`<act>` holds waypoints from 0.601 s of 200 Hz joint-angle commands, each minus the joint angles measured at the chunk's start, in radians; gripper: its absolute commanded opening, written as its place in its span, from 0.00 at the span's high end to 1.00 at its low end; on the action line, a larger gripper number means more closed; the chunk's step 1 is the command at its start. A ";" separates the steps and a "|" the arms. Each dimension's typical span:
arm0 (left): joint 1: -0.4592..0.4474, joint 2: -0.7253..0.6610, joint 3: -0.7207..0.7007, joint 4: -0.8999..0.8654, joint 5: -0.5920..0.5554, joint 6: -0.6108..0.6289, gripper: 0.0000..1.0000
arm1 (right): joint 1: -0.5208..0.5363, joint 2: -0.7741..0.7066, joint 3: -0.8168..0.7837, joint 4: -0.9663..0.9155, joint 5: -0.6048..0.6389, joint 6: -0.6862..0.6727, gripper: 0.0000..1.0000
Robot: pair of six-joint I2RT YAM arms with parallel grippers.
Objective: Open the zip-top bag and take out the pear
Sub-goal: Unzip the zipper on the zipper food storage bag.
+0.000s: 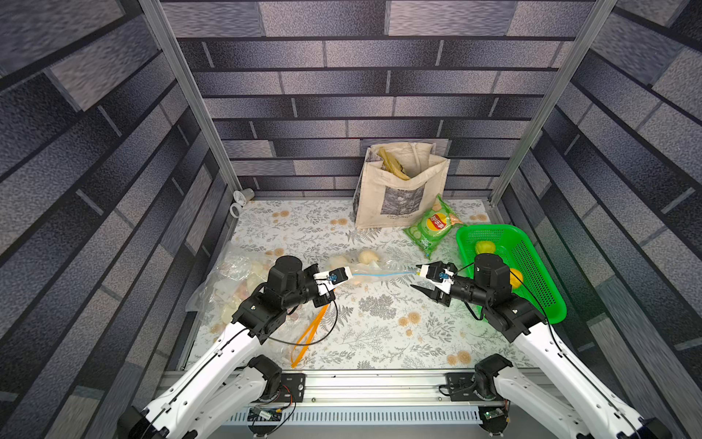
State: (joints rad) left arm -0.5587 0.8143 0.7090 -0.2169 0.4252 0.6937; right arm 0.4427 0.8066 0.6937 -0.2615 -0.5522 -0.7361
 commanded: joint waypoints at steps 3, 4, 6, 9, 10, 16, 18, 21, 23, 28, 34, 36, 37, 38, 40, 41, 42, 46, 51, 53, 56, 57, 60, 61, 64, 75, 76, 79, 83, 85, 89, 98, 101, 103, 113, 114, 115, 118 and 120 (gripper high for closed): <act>-0.030 -0.003 -0.031 -0.002 0.041 0.054 1.00 | 0.004 0.014 0.029 -0.028 -0.048 -0.082 0.43; -0.032 -0.003 -0.032 -0.001 0.041 0.055 1.00 | 0.005 0.016 0.029 -0.028 -0.048 -0.085 0.43; -0.035 -0.003 -0.034 -0.001 0.039 0.056 1.00 | 0.005 0.018 0.029 -0.028 -0.047 -0.091 0.43; -0.038 -0.004 -0.036 -0.001 0.037 0.061 1.00 | 0.004 0.020 0.028 -0.028 -0.043 -0.097 0.43; -0.040 -0.004 -0.037 -0.001 0.037 0.063 1.00 | 0.004 0.020 0.028 -0.029 -0.042 -0.099 0.43; -0.045 -0.003 -0.042 0.004 0.034 0.066 1.00 | 0.005 0.021 0.027 -0.031 -0.035 -0.113 0.42; -0.048 -0.003 -0.043 0.006 0.033 0.068 1.00 | 0.004 0.021 0.026 -0.031 -0.032 -0.117 0.42; -0.051 -0.001 -0.045 0.009 0.030 0.070 1.00 | 0.004 0.020 0.026 -0.033 -0.027 -0.125 0.42; -0.053 -0.001 -0.048 0.011 0.029 0.071 1.00 | 0.004 0.020 0.026 -0.034 -0.022 -0.130 0.42; -0.056 0.001 -0.050 0.015 0.025 0.073 1.00 | 0.005 0.018 0.025 -0.039 -0.013 -0.140 0.42; -0.059 0.006 -0.053 0.021 0.020 0.076 1.00 | 0.004 0.016 0.024 -0.043 0.006 -0.149 0.42; -0.061 0.007 -0.052 0.022 0.019 0.077 1.00 | 0.004 0.015 0.024 -0.045 0.014 -0.151 0.42; -0.062 0.008 -0.052 0.022 0.018 0.078 1.00 | 0.005 0.014 0.025 -0.046 0.019 -0.152 0.42; -0.062 0.009 -0.053 0.023 0.017 0.078 1.00 | 0.004 0.013 0.025 -0.046 0.021 -0.153 0.41; -0.063 0.010 -0.053 0.025 0.015 0.079 1.00 | 0.005 0.011 0.026 -0.049 0.032 -0.155 0.41; -0.063 0.011 -0.054 0.024 0.014 0.079 1.00 | 0.004 0.011 0.026 -0.050 0.037 -0.156 0.41; -0.063 0.012 -0.054 0.025 0.012 0.081 1.00 | 0.005 0.011 0.025 -0.051 0.042 -0.157 0.41; -0.067 0.015 -0.055 0.031 0.006 0.083 1.00 | 0.004 0.008 0.025 -0.056 0.063 -0.160 0.41; -0.071 0.019 -0.058 0.038 -0.003 0.087 1.00 | 0.005 0.003 0.026 -0.064 0.091 -0.164 0.41; -0.072 0.020 -0.059 0.039 -0.005 0.088 1.00 | 0.004 0.003 0.026 -0.068 0.102 -0.165 0.41; -0.075 0.022 -0.062 0.047 -0.013 0.092 1.00 | 0.004 -0.001 0.026 -0.072 0.119 -0.167 0.41; -0.077 0.023 -0.063 0.049 -0.015 0.094 1.00 | 0.005 -0.002 0.026 -0.072 0.124 -0.167 0.41; -0.078 0.024 -0.065 0.056 -0.022 0.096 1.00 | 0.004 -0.005 0.023 -0.076 0.142 -0.168 0.41; -0.079 0.025 -0.067 0.058 -0.024 0.098 1.00 | 0.005 -0.006 0.023 -0.078 0.146 -0.169 0.41; -0.082 0.026 -0.070 0.065 -0.030 0.105 1.00 | 0.004 -0.010 0.023 -0.084 0.160 -0.171 0.41; -0.090 0.028 -0.088 0.079 -0.048 0.134 1.00 | 0.004 -0.022 0.019 -0.103 0.198 -0.181 0.41; -0.090 0.028 -0.090 0.079 -0.049 0.137 1.00 | 0.005 -0.022 0.018 -0.103 0.200 -0.182 0.41; -0.091 0.028 -0.095 0.107 -0.053 0.145 1.00 | 0.004 -0.027 0.017 -0.108 0.207 -0.185 0.41; -0.094 0.028 -0.101 0.118 -0.057 0.156 1.00 | 0.005 -0.031 0.012 -0.111 0.214 -0.190 0.41; -0.095 0.028 -0.103 0.122 -0.060 0.160 1.00 | 0.004 -0.035 0.010 -0.112 0.216 -0.192 0.41; -0.095 0.029 -0.107 0.128 -0.066 0.166 1.00 | 0.004 -0.042 0.003 -0.111 0.222 -0.197 0.41; -0.096 0.032 -0.108 0.133 -0.072 0.174 1.00 | 0.005 -0.055 -0.011 -0.104 0.228 -0.205 0.41; -0.096 0.034 -0.106 0.132 -0.074 0.176 1.00 | 0.004 -0.057 -0.014 -0.101 0.227 -0.206 0.41; -0.095 0.035 -0.105 0.132 -0.077 0.178 1.00 | 0.004 -0.059 -0.017 -0.099 0.227 -0.207 0.41; -0.096 0.039 -0.101 0.126 -0.082 0.197 1.00 | 0.006 -0.061 -0.023 -0.093 0.224 -0.212 0.41; -0.096 0.039 -0.100 0.126 -0.082 0.198 1.00 | 0.005 -0.061 -0.023 -0.092 0.224 -0.214 0.41; -0.096 0.039 -0.100 0.125 -0.082 0.201 1.00 | 0.004 -0.061 -0.024 -0.093 0.224 -0.214 0.41; -0.097 0.039 -0.100 0.125 -0.085 0.210 1.00 | 0.005 -0.060 -0.025 -0.092 0.221 -0.219 0.41; -0.097 0.039 -0.101 0.126 -0.086 0.214 1.00 | 0.005 -0.059 -0.026 -0.094 0.222 -0.223 0.41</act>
State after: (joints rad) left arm -0.6479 0.8467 0.6155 -0.1299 0.3748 0.8349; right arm 0.4427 0.7578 0.6884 -0.3344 -0.3630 -0.9222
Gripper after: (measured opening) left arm 0.041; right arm 0.590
